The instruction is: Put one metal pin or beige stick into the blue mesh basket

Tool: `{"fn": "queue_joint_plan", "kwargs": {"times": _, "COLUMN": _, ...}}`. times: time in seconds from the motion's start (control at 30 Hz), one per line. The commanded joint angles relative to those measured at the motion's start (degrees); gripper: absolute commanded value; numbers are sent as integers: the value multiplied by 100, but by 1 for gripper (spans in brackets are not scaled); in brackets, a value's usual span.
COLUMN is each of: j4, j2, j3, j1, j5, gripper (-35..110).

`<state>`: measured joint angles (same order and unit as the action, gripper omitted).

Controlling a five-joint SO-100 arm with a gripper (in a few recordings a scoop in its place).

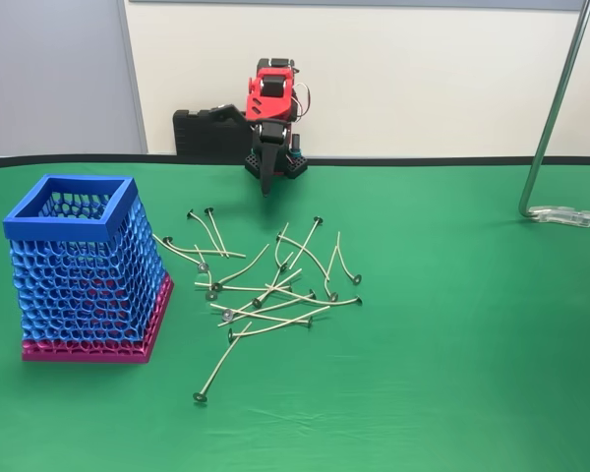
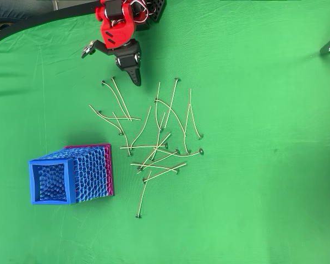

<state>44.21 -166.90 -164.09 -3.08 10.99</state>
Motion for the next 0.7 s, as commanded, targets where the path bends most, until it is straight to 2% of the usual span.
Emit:
{"fn": "queue_joint_plan", "kwargs": {"times": 0.0, "j4": -44, "j2": 492, "j3": 624, "j1": 18, "j5": 211, "gripper": 1}}
{"fn": "queue_joint_plan", "kwargs": {"times": 0.3, "j4": 62, "j2": 1846, "j3": 1644, "j1": 149, "j5": 1301, "gripper": 1}}
{"fn": "queue_joint_plan", "kwargs": {"times": 0.53, "j4": 650, "j2": 2839, "j3": 2399, "j1": 334, "j5": 2408, "gripper": 1}}
{"fn": "queue_joint_plan", "kwargs": {"times": 0.67, "j4": 905, "j2": 3261, "j3": 2707, "j1": 457, "j5": 2681, "gripper": 1}}
